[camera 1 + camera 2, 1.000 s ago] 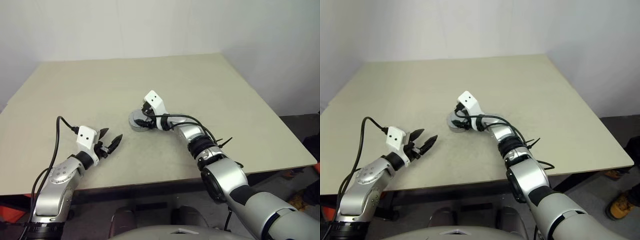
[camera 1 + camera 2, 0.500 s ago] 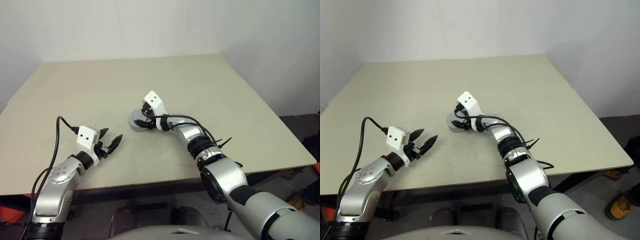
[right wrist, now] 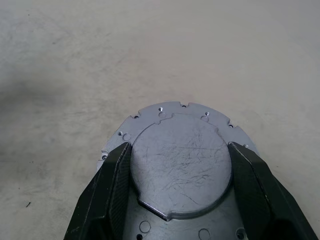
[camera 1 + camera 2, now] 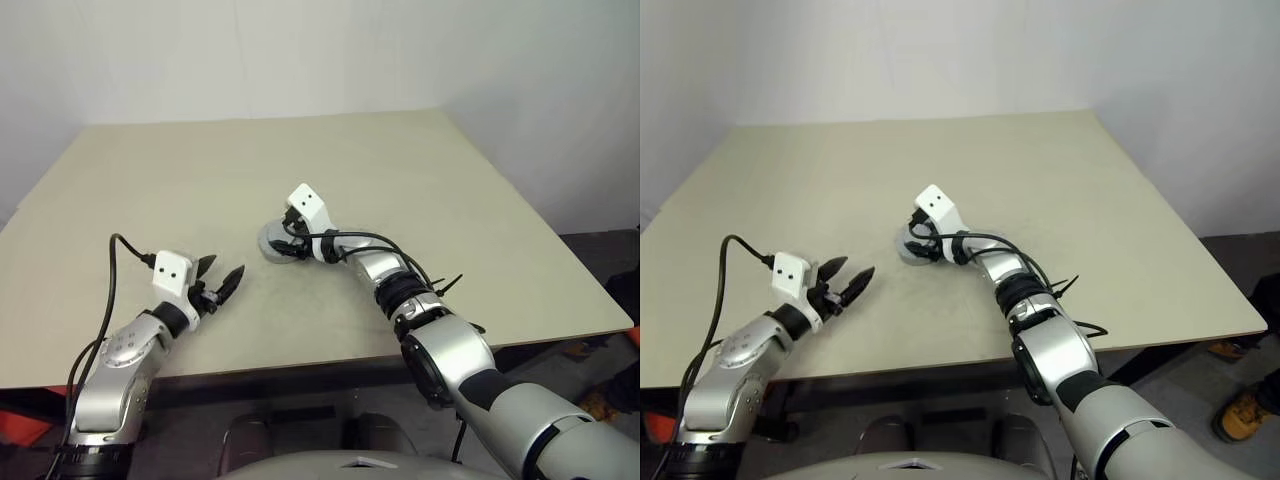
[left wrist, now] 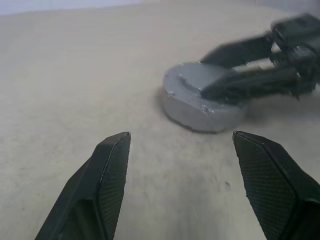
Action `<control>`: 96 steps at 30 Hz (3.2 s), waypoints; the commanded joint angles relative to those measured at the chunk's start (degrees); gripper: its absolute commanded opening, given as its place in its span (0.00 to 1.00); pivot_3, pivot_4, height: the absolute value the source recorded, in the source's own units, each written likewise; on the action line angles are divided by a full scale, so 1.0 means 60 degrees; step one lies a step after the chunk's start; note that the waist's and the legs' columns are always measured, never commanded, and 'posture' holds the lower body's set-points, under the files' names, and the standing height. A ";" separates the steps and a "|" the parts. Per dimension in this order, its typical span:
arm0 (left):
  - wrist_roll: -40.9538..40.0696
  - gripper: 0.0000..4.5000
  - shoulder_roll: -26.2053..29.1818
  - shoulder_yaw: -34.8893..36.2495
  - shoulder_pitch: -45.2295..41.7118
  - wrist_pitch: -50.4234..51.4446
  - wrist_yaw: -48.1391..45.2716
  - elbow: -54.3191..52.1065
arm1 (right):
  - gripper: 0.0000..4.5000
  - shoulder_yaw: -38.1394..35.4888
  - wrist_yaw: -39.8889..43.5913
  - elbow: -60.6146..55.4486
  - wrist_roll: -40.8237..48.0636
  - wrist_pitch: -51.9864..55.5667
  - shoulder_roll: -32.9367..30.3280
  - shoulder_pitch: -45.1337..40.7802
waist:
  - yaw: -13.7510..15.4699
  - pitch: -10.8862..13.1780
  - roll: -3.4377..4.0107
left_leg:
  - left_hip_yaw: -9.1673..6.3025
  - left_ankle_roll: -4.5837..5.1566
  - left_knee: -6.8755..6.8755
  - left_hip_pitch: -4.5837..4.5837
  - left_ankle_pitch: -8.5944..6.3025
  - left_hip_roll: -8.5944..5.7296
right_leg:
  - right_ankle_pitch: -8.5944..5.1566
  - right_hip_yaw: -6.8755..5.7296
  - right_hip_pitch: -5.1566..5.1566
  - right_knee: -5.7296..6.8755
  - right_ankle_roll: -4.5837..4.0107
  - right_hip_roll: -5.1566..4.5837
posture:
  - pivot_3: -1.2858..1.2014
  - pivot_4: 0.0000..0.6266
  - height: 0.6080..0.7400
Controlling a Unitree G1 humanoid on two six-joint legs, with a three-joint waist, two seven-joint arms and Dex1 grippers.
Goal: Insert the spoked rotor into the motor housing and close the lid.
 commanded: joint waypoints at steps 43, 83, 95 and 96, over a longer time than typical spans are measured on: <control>-0.2368 0.01 -0.1838 0.0889 -0.5055 0.4509 0.1789 0.4066 | 0.65 -0.0051 -0.0295 0.0149 -0.0146 0.0027 -0.0244 -0.0010 | 0.0024 0.0000 0.0006 | -0.0002 -0.0004 -0.0002 -0.0015 0.0003 -0.0033 | -0.0003 0.0000 -0.0005 -0.0007 0.0006 -0.0004 | 0.52 0.00 1.00; -0.3049 0.01 -0.1994 0.1455 -0.4386 0.5717 0.2476 0.3205 | 0.65 -0.0219 -0.0114 -0.0233 0.0053 0.0478 -0.0295 -0.0057 | 0.0025 0.0002 0.0010 | -0.0001 -0.0024 -0.0154 0.0008 0.0016 -0.0037 | -0.0007 -0.0001 0.0007 -0.0130 0.0017 -0.0006 | 0.52 0.00 1.00; -0.3163 0.01 -0.2075 0.1509 -0.4461 0.5948 0.2677 0.3266 | 0.65 -0.0350 0.0296 -0.0414 0.0341 0.0646 -0.0379 -0.0036 | 0.0073 0.0003 0.0010 | -0.0002 -0.0024 -0.0154 0.0004 0.0016 -0.0037 | -0.0007 -0.0001 0.0006 -0.0133 0.0017 -0.0007 | 0.52 0.00 1.00; -0.3137 0.01 -0.2060 0.1505 -0.4462 0.5932 0.2704 0.3287 | 0.65 -0.0356 0.0311 -0.0482 0.0346 0.0653 -0.0382 -0.0025 | 0.0082 0.0003 0.0010 | -0.0002 -0.0024 -0.0154 0.0002 0.0016 -0.0037 | -0.0007 -0.0001 0.0006 -0.0135 0.0017 -0.0008 | 0.52 0.00 1.00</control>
